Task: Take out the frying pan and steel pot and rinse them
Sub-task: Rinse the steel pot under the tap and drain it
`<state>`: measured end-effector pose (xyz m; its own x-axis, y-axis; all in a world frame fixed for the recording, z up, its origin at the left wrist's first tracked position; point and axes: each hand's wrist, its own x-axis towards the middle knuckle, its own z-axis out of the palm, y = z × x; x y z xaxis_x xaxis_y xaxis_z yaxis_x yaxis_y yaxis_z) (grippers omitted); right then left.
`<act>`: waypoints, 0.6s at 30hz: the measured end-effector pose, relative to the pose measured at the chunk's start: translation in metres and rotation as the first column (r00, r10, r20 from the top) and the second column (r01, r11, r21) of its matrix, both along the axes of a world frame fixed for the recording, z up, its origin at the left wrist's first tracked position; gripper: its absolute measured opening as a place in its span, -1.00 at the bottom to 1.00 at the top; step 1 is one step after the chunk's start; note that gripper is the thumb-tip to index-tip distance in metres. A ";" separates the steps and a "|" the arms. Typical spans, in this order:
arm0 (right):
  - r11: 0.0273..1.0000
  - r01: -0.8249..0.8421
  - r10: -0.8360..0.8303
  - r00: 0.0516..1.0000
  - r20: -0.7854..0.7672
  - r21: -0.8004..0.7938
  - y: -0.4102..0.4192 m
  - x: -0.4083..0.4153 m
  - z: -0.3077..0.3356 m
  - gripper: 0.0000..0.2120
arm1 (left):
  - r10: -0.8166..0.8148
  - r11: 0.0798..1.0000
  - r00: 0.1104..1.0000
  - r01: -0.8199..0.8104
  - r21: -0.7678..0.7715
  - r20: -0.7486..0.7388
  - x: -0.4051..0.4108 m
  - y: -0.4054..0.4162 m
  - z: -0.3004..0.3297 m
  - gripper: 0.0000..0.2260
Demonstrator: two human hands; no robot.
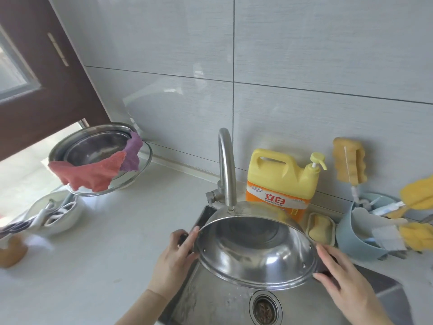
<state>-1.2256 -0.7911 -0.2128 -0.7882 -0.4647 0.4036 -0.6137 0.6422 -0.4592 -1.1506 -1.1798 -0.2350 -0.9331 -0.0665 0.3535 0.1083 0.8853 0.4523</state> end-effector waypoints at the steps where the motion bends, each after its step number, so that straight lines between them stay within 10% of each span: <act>1: 1.000 0.015 -0.015 1.000 0.007 -0.003 0.006 0.002 0.001 -0.49 | -0.015 1.000 1.000 0.015 -0.007 0.005 -0.005 0.006 0.000 0.01; 11: 0.999 0.052 -0.052 0.998 -0.028 -0.003 0.006 0.004 0.004 -0.51 | -0.029 1.000 0.998 0.029 -0.010 -0.046 0.003 0.006 0.001 0.05; 18: 0.993 -0.111 0.113 0.993 -0.046 0.043 -0.045 0.002 0.005 -0.46 | 0.068 0.998 0.995 -0.066 0.020 -0.077 0.042 -0.042 0.008 -0.51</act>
